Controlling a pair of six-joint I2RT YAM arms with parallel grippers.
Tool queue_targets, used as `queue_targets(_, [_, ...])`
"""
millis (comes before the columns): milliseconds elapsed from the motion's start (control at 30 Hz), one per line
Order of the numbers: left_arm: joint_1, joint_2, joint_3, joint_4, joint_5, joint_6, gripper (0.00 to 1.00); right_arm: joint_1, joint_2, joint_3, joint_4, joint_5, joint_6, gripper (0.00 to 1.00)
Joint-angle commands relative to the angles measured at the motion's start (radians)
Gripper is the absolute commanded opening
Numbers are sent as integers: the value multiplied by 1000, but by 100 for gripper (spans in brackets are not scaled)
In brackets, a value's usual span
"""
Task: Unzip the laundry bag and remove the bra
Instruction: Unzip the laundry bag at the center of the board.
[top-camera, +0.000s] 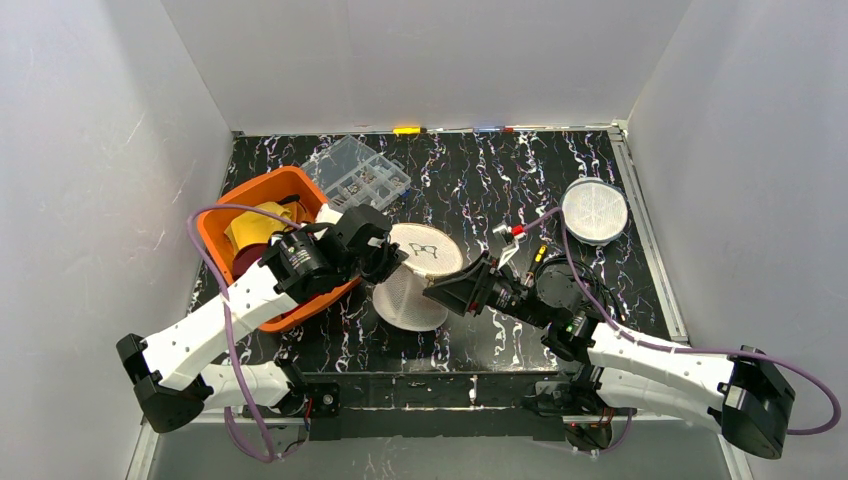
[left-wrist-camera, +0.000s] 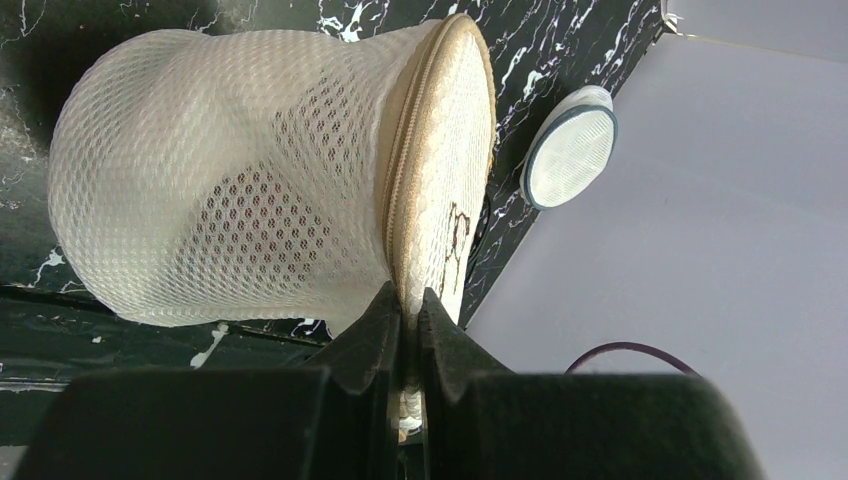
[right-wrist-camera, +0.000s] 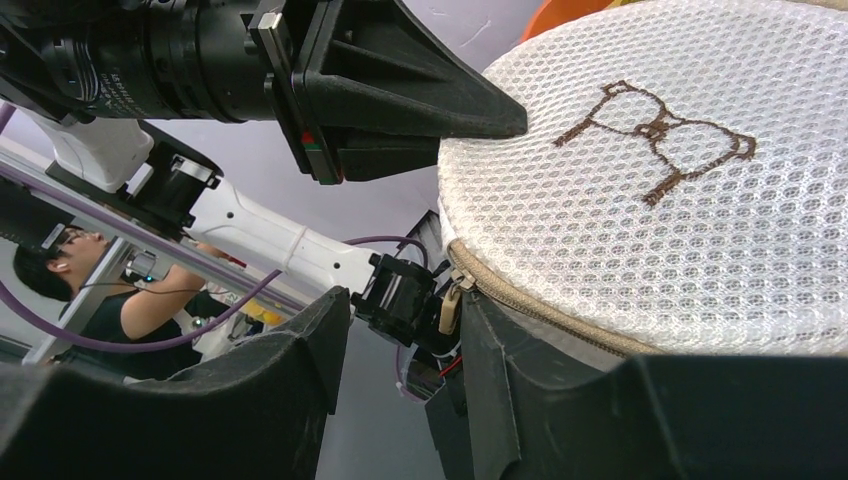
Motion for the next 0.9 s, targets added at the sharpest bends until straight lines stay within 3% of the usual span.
queue_targets(0, [-3,-31,1,1,-23,-3,0,7,-8,-4,67,24,-11,52])
queue_targets(333, [-3,-29,5,2,-12,-2,0,9,14,2,39,60,7,42])
queue_targets(867, [-4,-42,-2,2,-21,-1,0,12,14,3,-14,81,10,16])
